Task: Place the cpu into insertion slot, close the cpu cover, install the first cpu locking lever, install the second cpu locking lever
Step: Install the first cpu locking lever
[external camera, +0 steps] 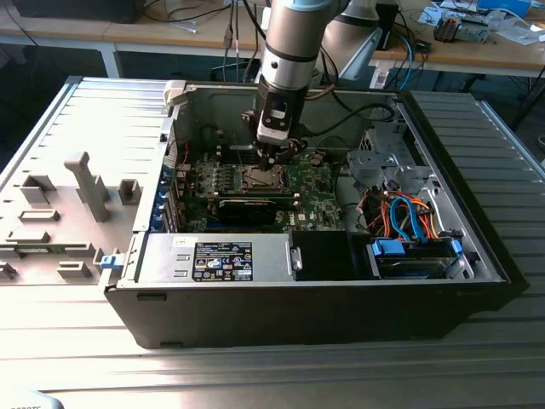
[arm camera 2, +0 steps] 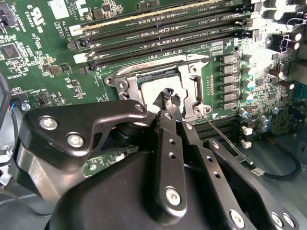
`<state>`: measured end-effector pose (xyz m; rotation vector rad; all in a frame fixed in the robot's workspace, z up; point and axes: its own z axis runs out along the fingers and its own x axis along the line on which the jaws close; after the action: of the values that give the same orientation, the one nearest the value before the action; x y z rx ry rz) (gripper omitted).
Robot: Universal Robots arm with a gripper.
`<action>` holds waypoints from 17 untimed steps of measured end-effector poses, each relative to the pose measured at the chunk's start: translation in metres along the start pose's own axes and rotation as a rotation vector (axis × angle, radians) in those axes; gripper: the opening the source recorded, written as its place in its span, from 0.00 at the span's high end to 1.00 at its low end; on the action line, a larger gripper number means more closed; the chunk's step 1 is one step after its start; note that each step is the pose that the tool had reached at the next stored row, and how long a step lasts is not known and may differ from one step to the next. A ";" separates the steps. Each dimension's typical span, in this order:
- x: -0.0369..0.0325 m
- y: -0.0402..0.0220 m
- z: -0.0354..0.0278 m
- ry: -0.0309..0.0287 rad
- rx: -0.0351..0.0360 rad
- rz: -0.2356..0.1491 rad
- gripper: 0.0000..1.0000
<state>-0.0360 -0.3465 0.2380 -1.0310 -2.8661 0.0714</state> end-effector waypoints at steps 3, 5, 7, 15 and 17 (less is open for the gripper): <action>0.0000 0.0000 0.0000 -0.0009 0.0009 -0.013 0.89; 0.0000 0.0000 0.0000 -0.0016 0.0015 -0.021 0.89; 0.0000 0.0000 0.0000 -0.0022 0.0021 -0.028 0.89; 0.0000 0.0000 0.0000 -0.0048 0.0046 -0.063 0.89; 0.0000 0.0000 0.0000 -0.0054 0.0052 -0.071 0.89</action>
<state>-0.0360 -0.3465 0.2380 -0.9281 -2.9028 0.0766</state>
